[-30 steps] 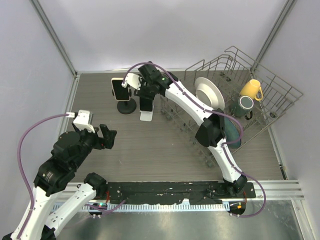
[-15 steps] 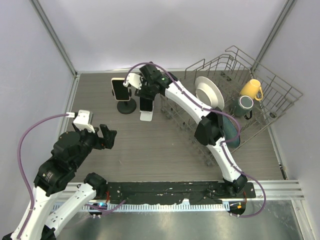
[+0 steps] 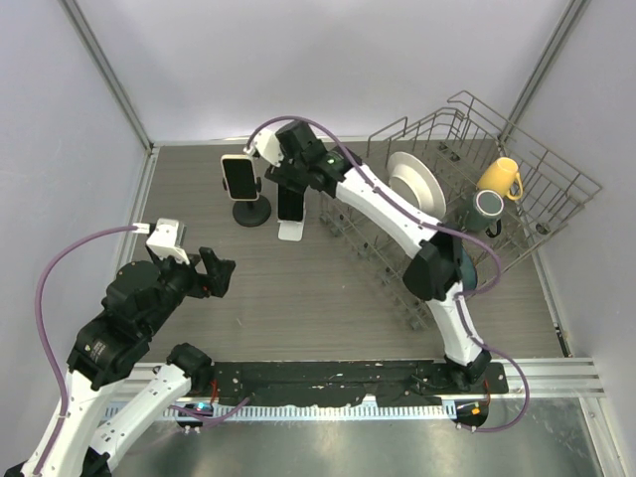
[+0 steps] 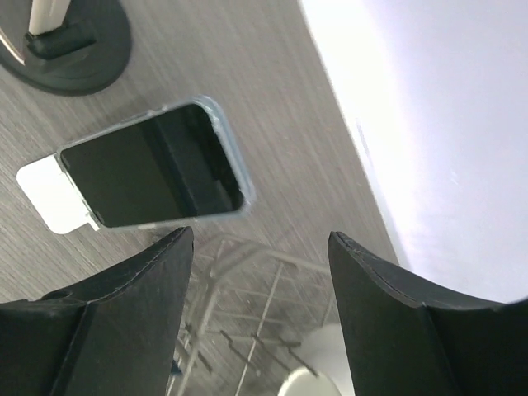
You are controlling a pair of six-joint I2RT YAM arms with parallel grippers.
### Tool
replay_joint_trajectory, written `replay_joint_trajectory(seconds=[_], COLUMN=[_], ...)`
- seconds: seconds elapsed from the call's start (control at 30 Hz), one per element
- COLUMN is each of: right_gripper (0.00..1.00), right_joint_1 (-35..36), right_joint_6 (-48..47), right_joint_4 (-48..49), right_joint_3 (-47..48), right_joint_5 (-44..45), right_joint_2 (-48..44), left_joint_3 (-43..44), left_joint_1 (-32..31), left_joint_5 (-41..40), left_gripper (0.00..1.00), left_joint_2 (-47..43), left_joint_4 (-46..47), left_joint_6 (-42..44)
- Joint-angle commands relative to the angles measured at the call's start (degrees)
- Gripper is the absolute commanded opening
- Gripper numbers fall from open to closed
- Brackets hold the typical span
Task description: Place the phone on the phone stand
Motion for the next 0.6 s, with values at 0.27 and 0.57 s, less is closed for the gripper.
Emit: replay_joint_trajectory(seconds=[0.27,0.57], right_gripper=[0.78,0.80], right_joint_1=[2.4,2.5], right_joint_6=[28.6,53.2], right_joint_4=[9.5,9.7], right_joint_3=[-24.3,-49.8], right_joint_5=[45.5,19.6], right_joint_2=[-29.6,-58.3], left_joint_3=[0.5,0.9], left_joint_1=[0.2,0.2], left_joint_5=[2.8,5.5], left_gripper=[0.84,0.84], left_joint_2=[0.3,0.4], left_joint_4=[1.7,2.5], left_joint_6=[-1.9,-4.9])
